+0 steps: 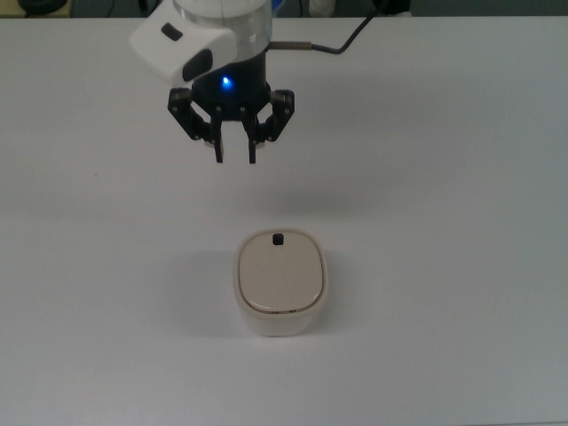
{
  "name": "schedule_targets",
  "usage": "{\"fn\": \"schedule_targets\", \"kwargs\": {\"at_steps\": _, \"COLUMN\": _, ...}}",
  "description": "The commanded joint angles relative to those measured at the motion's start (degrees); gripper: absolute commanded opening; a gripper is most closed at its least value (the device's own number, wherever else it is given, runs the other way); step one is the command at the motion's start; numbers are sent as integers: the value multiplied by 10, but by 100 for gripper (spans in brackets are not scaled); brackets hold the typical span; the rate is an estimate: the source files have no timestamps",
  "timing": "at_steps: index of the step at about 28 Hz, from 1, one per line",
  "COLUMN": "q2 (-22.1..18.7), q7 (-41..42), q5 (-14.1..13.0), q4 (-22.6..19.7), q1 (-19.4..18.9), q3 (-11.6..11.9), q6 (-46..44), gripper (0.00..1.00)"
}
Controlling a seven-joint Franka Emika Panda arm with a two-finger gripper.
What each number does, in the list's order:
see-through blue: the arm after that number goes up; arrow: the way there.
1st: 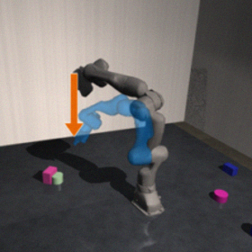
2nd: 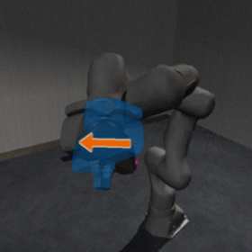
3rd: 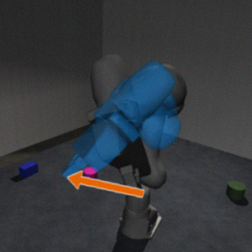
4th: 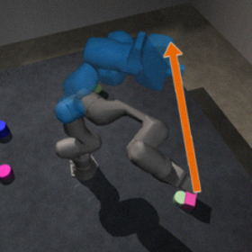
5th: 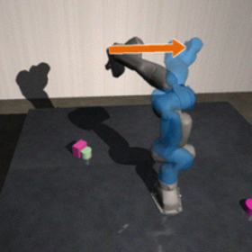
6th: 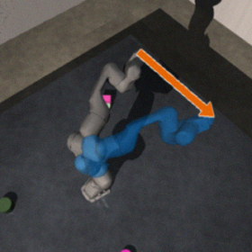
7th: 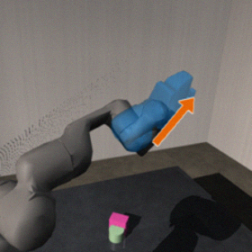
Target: Open the trash can
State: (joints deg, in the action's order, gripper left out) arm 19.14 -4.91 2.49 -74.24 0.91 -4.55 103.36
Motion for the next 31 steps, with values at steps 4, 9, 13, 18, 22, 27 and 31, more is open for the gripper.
{"fn": "schedule_targets", "kwargs": {"at_steps": 4, "q2": 31, "q7": -19, "q5": -7, "q4": -9, "q1": -26, "q3": 3, "q6": 62, "gripper": 0}}
{"fn": "schedule_targets", "kwargs": {"at_steps": 9, "q2": 51, "q7": -28, "q5": -2, "q4": -9, "q1": -35, "q3": 4, "q6": 90, "gripper": 0}}
{"fn": "schedule_targets", "kwargs": {"at_steps": 13, "q2": 64, "q7": -35, "q5": 9, "q4": -9, "q1": -40, "q3": 4, "q6": 104, "gripper": 0}}
{"fn": "schedule_targets", "kwargs": {"at_steps": 18, "q2": 72, "q7": -35, "q5": 15, "q4": -9, "q1": -40, "q3": 4, "q6": 105, "gripper": 0}}
{"fn": "schedule_targets", "kwargs": {"at_steps": 22, "q2": 84, "q7": -36, "q5": 24, "q4": -9, "q1": -40, "q3": 4, "q6": 106, "gripper": 0}}
{"fn": "schedule_targets", "kwargs": {"at_steps": 27, "q2": 94, "q7": -36, "q5": 30, "q4": -9, "q1": -40, "q3": 4, "q6": 129, "gripper": 0}}
{"fn": "schedule_targets", "kwargs": {"at_steps": 31, "q2": 105, "q7": -36, "q5": 38, "q4": -8, "q1": -41, "q3": 4, "q6": 130, "gripper": 0}}
